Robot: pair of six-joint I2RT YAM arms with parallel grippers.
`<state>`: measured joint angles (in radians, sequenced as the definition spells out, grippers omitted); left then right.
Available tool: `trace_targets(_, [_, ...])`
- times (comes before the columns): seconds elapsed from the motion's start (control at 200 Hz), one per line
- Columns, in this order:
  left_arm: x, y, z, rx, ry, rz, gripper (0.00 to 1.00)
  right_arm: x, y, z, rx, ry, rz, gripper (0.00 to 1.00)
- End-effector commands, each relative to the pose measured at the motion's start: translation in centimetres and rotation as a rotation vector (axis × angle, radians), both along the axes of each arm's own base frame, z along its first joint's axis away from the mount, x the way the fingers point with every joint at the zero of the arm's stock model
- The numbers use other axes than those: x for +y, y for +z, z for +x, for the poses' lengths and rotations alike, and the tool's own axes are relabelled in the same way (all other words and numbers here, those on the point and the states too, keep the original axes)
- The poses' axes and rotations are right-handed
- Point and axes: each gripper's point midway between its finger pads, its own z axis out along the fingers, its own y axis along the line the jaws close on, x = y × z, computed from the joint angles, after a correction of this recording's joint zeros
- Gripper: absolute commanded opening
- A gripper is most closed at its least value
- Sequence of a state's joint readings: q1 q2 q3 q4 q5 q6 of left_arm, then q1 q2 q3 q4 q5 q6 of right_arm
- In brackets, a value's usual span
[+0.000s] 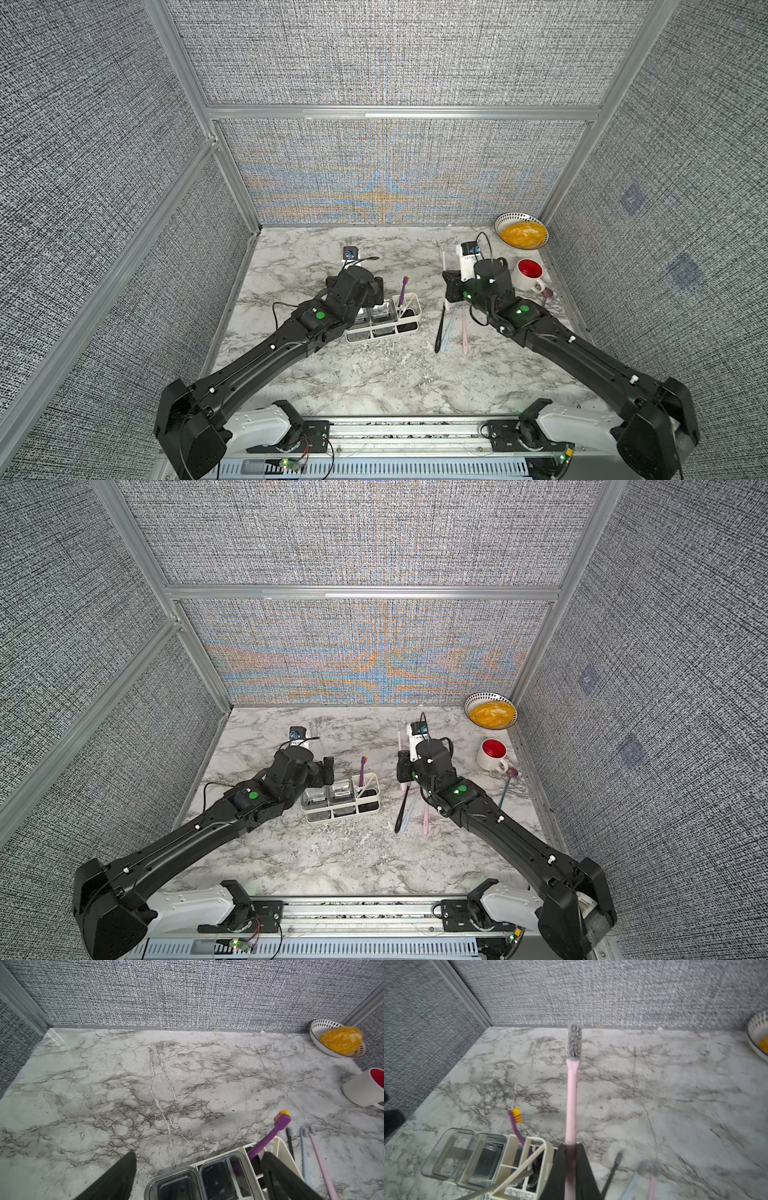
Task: Place the toothbrush into the toothbrush holder
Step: Pick up the toothbrush from the center of the board, then place the toothbrush in the toothbrush holder.
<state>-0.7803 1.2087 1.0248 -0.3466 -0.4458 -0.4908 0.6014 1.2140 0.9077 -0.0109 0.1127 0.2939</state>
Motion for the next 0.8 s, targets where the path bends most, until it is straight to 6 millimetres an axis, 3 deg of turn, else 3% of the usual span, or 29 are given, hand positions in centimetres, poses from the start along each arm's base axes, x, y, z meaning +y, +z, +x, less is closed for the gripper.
trace_targets(0.0, [-1.1, 0.9, 0.0, 0.004, -0.043, -0.052, 0.96, 2.2, 4.1, 1.1, -0.209, 0.021, 0.053, 0.0])
trace_targets(0.295, [-0.8, 1.2, 0.5, 0.022, -0.023, -0.079, 0.96, 5.4, 6.0, 1.8, -0.449, 0.073, 0.137, 0.02])
trace_targets(0.335, [-0.8, 1.2, 0.5, 0.025, -0.021, -0.083, 0.96, 5.4, 4.6, 1.6, -0.451, 0.079, 0.129, 0.02])
trace_targets(0.796, [-0.3, 0.5, 1.2, 0.047, -0.002, -0.094, 0.96, 6.6, 3.8, 1.2, -0.565, 0.103, 0.217, 0.02])
